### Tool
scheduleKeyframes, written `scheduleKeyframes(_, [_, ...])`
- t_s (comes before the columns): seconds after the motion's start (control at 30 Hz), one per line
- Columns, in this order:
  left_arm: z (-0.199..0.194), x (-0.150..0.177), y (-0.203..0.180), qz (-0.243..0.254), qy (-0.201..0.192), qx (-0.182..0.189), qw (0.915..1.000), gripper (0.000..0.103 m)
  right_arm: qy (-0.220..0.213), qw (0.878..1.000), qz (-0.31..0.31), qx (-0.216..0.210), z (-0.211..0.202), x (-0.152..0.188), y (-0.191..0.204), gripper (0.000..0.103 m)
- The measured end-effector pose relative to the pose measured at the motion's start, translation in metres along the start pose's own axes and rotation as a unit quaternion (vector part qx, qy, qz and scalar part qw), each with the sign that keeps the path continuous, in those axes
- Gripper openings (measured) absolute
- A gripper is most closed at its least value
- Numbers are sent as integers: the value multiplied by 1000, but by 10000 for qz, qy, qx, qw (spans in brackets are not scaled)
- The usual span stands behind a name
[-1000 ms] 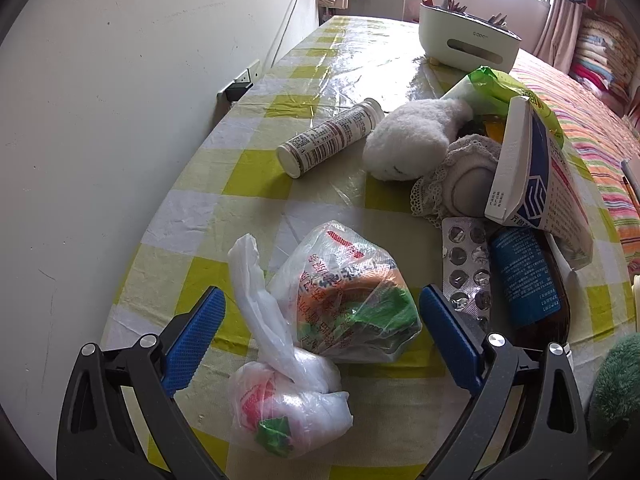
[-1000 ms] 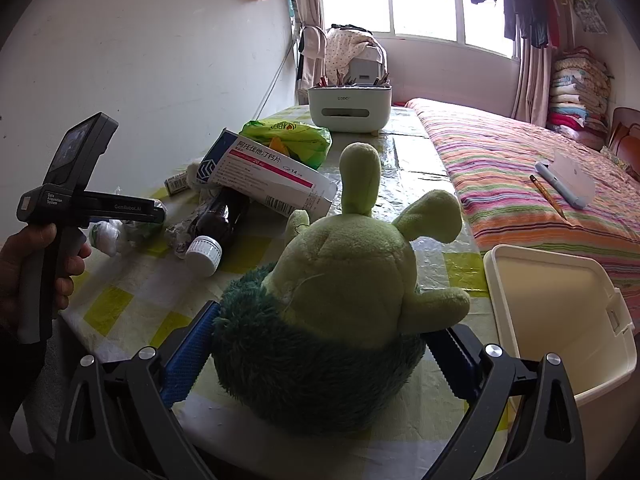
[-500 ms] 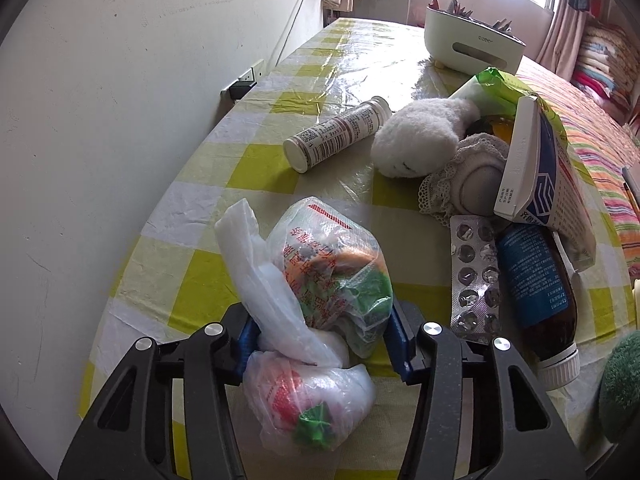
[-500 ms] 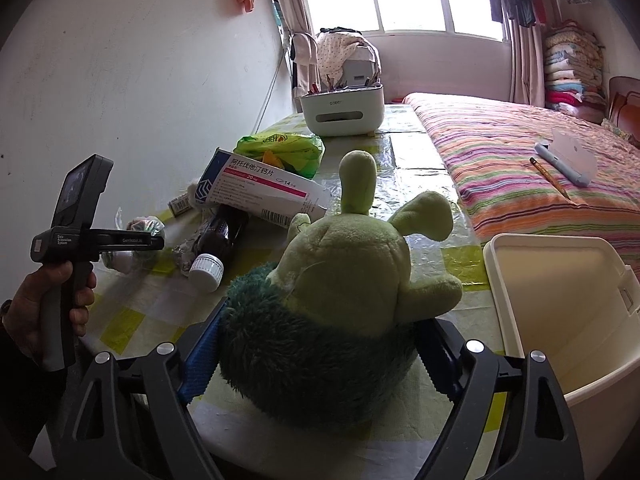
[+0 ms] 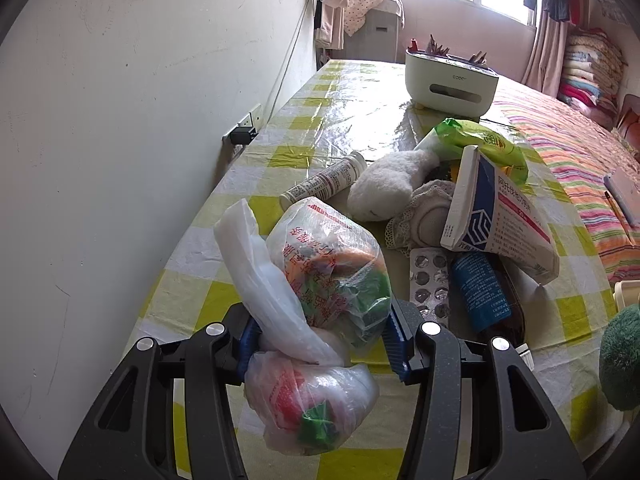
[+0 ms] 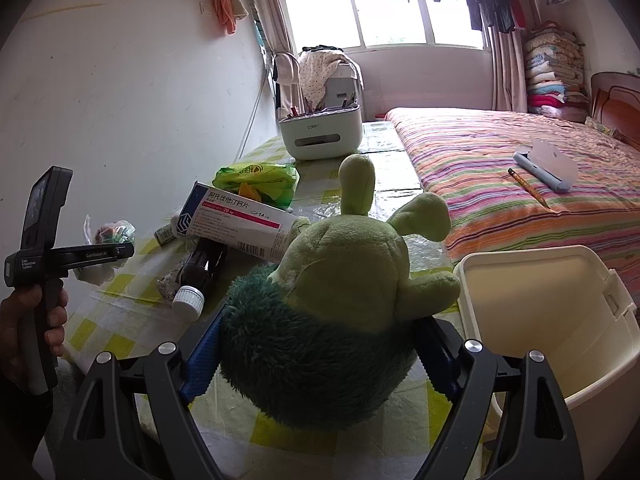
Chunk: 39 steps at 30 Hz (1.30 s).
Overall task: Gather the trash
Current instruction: 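Open the right tool over the white bin while the left tool carries the bags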
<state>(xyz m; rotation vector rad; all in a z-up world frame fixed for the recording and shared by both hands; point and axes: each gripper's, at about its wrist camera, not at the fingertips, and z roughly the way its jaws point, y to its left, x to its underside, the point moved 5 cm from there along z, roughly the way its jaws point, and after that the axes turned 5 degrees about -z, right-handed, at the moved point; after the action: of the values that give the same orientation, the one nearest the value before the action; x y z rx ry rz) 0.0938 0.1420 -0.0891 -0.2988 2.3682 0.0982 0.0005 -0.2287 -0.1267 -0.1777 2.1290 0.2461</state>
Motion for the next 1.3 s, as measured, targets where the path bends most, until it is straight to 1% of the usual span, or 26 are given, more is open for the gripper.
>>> scheduleKeyframes(0.2, [-26, -6, -23, 109, -236, 238, 9994, 49, -203, 9995, 60, 254, -3, -12, -22, 81])
scheduleKeyframes(0.33, [-43, -10, -45, 169, -361, 498, 9980, 49, -379, 9982, 52, 460, -6, -22, -42, 81])
scheduleKeyframes(0.53, [-65, -10, -91, 468, -483, 908, 9936, 49, -646, 9940, 132, 876, -13, -35, -76, 81])
scheduleKeyframes(0.67, [-75, -6, -123, 684, -501, 1174, 9895, 49, -763, 9894, 265, 1207, -17, -35, -101, 81])
scheduleKeyframes(0.77, [-80, -2, -147, 841, -437, 1367, 9861, 49, -788, 9866, 415, 1370, -18, -30, -117, 81])
scheduleKeyframes(0.87, [-84, 0, -170, 979, -391, 1526, 9827, 50, -774, 9847, 770, 1356, -19, -26, -133, 81])
scheduleKeyframes(0.93, [-87, 1, -183, 1067, -404, 1598, 9805, 50, -802, 9817, 884, 1484, -22, -25, -140, 81])
scheduleKeyframes(1.03, [-93, 2, -200, 1171, -397, 1717, 9774, 50, -740, 9779, 1034, 1660, -21, -22, -149, 81])
scheduleKeyframes(1.2, [-97, 7, -222, 1355, -358, 1859, 9725, 50, -631, 9681, 1374, 1999, -23, -15, -165, 81])
scheduleKeyframes(1.3, [-98, 11, -232, 1426, -321, 1918, 9705, 50, -587, 9640, 1518, 2103, -24, -12, -172, 82])
